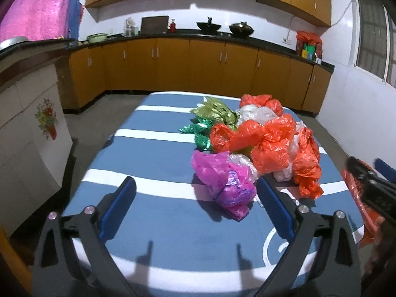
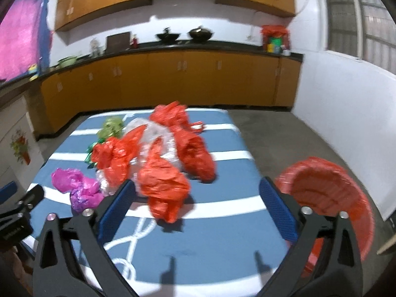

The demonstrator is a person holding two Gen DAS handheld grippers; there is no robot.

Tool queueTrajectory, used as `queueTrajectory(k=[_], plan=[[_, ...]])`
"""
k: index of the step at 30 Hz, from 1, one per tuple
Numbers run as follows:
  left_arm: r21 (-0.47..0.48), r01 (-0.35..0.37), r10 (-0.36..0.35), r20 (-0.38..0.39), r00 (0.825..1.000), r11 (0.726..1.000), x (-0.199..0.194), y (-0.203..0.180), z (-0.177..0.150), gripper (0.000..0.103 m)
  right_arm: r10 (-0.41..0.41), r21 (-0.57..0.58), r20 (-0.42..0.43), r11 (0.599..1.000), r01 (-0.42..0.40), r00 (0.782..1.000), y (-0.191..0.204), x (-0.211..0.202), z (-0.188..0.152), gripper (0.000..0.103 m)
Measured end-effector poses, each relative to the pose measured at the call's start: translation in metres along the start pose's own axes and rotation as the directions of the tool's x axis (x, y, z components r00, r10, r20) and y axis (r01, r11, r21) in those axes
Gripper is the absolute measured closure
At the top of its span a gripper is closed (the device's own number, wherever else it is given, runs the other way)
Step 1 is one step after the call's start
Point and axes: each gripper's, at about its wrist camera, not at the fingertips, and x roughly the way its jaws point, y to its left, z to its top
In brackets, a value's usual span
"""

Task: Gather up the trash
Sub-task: 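Grasp the pink bag with the left tool while the right tool grasps a red bag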

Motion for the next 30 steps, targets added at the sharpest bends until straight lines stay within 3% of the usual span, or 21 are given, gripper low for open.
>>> queueTrajectory(k=[9, 16, 18, 20, 30], plan=[[0.014, 0.051, -0.049, -0.091, 0.995, 0.999, 0.053, -0.014, 0.003, 0.024, 0.090, 0.023, -0.088, 0.996, -0.088, 0.992, 0.004, 0.047, -0.004, 0.019], [0.029, 0.053, -0.049, -0.114, 0.992, 0.998, 0.067, -0.017, 0.002, 0.024, 0.092, -0.008, -0.120, 0.996, -0.094, 0.988, 0.012, 0.073, -0.003, 0.022], [0.026, 0.051, -0.048, -0.120, 0.992, 0.998, 0.069, -0.016, 0.003, 0.024, 0.085, -0.017, -0.140, 0.996, -0.089, 0.987, 0.012, 0.080, -0.004, 0.028], [0.029, 0.051, -0.047, -0.122, 0.991, 0.998, 0.070, -0.016, 0.003, 0.024, 0.088, -0.013, -0.163, 0.996, -0.091, 0.983, 0.009, 0.087, -0.007, 0.045], [0.048, 0.064, -0.056, -0.155, 0.986, 0.997, 0.081, -0.027, -0.001, 0.024, 0.110, 0.075, -0.143, 0.992, -0.100, 0.984, -0.020, 0.068, -0.012, 0.074]])
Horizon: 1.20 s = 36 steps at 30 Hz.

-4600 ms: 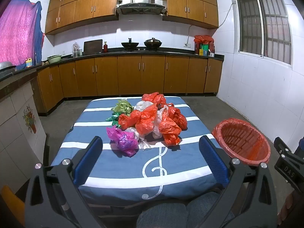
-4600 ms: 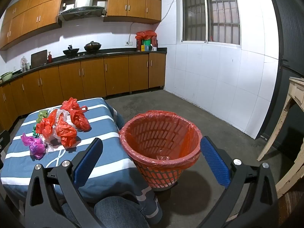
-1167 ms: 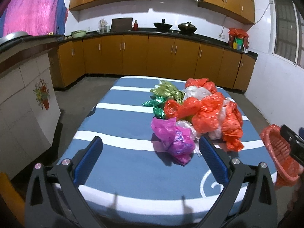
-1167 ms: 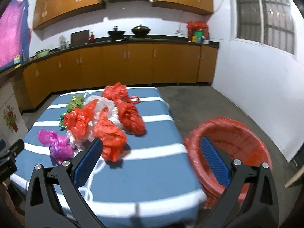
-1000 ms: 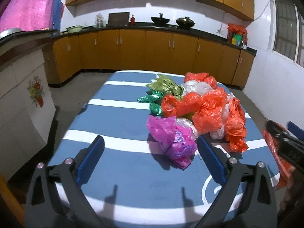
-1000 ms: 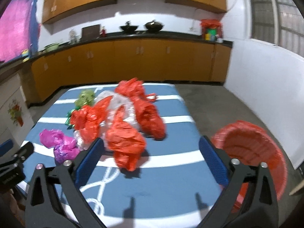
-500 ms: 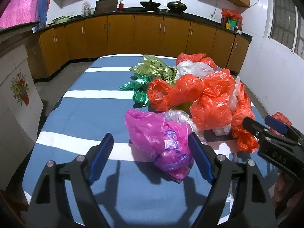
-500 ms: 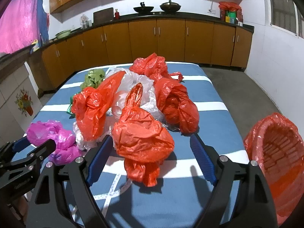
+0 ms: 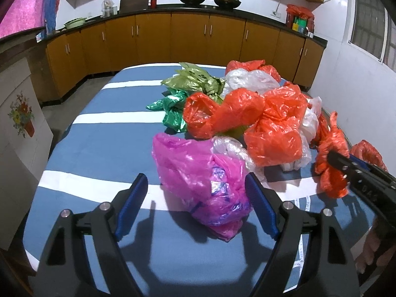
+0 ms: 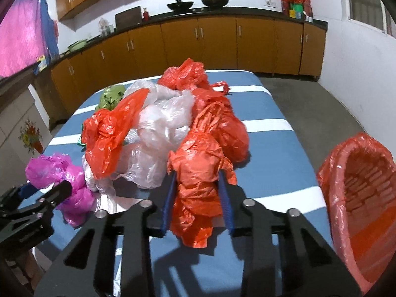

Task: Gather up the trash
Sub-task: 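Grasp the pink bag with the left tool while the right tool grasps a red bag, then carry both bags over the red basket and open both tools to drop them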

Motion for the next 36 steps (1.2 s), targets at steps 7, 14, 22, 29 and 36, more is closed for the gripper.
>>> queueTrajectory(k=[7, 14, 22, 29, 36], plan=[[-0.007, 0.023, -0.023, -0.027, 0.999, 1.000, 0.011, -0.003, 0.000, 0.036, -0.008, 0.013, 0.003, 1.000, 0.008, 1.000, -0.009, -0.002, -0.002, 0.079], [-0.003, 0.044, -0.044, -0.020, 0.999, 0.999, 0.009, -0.005, -0.001, 0.057, -0.006, 0.012, 0.002, 1.000, 0.006, 1.000, -0.011, -0.005, -0.003, 0.079], [-0.033, 0.040, -0.040, 0.004, 0.999, 0.999, -0.003, 0.008, 0.003, 0.059, 0.004, 0.023, 0.017, 1.000, -0.004, 1.000, -0.014, -0.016, 0.000, 0.079], [-0.017, 0.060, -0.059, 0.064, 0.996, 0.998, -0.030, 0.002, 0.019, 0.059, 0.006, 0.028, 0.074, 1.000, -0.009, 0.997, -0.020, -0.042, 0.006, 0.079], [0.054, 0.165, -0.170, 0.106, 0.980, 0.985, -0.055, -0.043, 0.037, 0.059, -0.058, 0.066, 0.128, 0.997, 0.049, 0.990, -0.049, -0.077, 0.010, 0.079]])
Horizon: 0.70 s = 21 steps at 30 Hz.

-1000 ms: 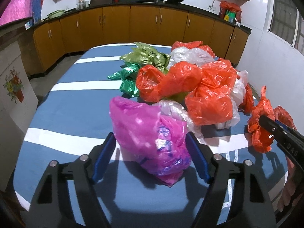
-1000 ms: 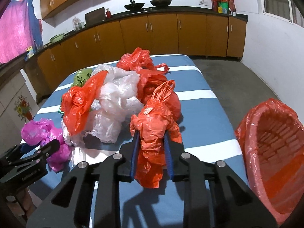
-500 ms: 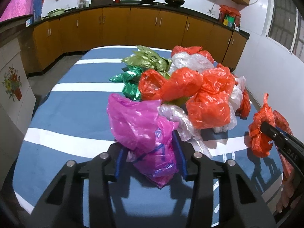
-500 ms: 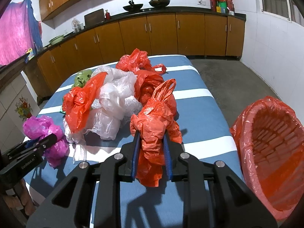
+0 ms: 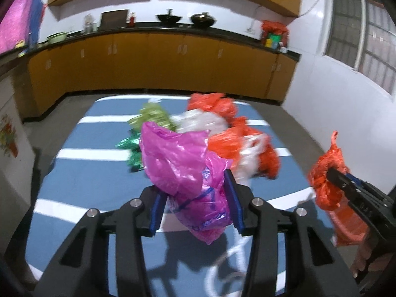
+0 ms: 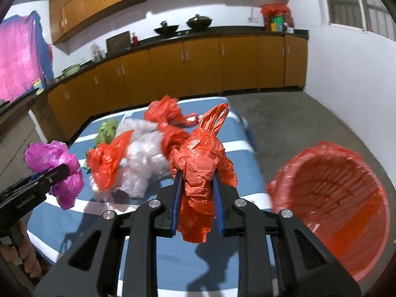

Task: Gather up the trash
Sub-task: 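Carry both bags over the red basket and open both tools to drop them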

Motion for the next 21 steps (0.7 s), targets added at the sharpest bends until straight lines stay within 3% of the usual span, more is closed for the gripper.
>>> queueTrajectory(k=[10, 14, 21], plan=[[0.140, 0.205, -0.205, -0.015, 0.979, 0.969, 0.006, -0.102, 0.013, 0.059, -0.179, 0.101, 0.024, 0.979, 0.175, 0.984, -0.083, -0.047, 0.002, 0.079], [0.198, 0.277, -0.274, -0.043, 0.961, 0.940, 0.017, -0.146, 0.012, 0.059, -0.237, 0.149, 0.018, 0.961, 0.232, 0.971, -0.116, -0.060, -0.003, 0.079], [0.275, 0.408, -0.392, -0.113, 0.913, 0.871, 0.038, -0.221, 0.004, 0.059, -0.290, 0.215, -0.005, 0.934, 0.285, 0.957, -0.155, -0.070, -0.013, 0.079]])
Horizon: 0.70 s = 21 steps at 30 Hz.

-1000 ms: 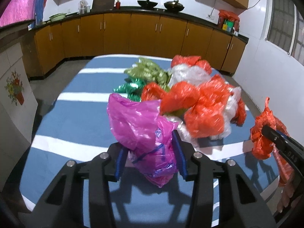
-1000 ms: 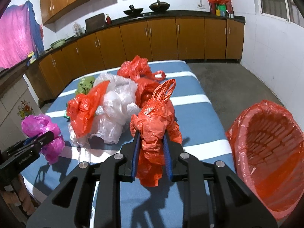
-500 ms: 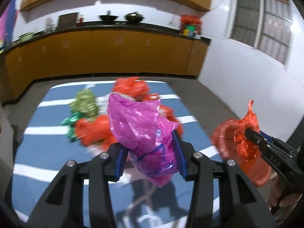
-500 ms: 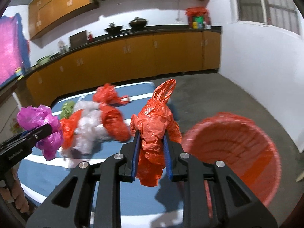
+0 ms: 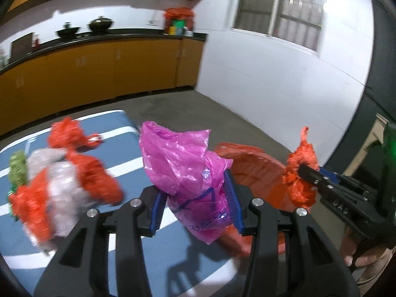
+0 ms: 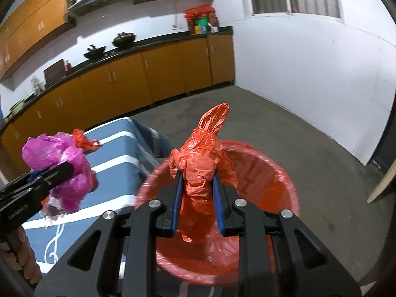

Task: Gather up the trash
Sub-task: 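Carry both bags over the red basket and open both tools to drop them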

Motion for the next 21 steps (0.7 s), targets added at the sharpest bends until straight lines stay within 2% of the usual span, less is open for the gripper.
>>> queueTrajectory(k=[7, 17, 21], plan=[[0.039, 0.084, -0.082, -0.053, 0.995, 0.996, 0.042, -0.031, 0.006, 0.059, -0.017, 0.046, -0.006, 0.999, 0.018, 1.000, -0.021, 0.006, 0.000, 0.079], [0.044, 0.122, -0.117, -0.104, 0.988, 0.992, 0.072, -0.044, 0.003, 0.058, -0.019, 0.100, -0.001, 0.995, 0.019, 1.000, -0.040, 0.008, 0.005, 0.079], [0.040, 0.134, -0.128, -0.118, 0.985, 0.990, 0.078, -0.043, 0.004, 0.053, -0.006, 0.122, 0.006, 0.992, 0.005, 1.000, -0.042, 0.008, 0.006, 0.079]])
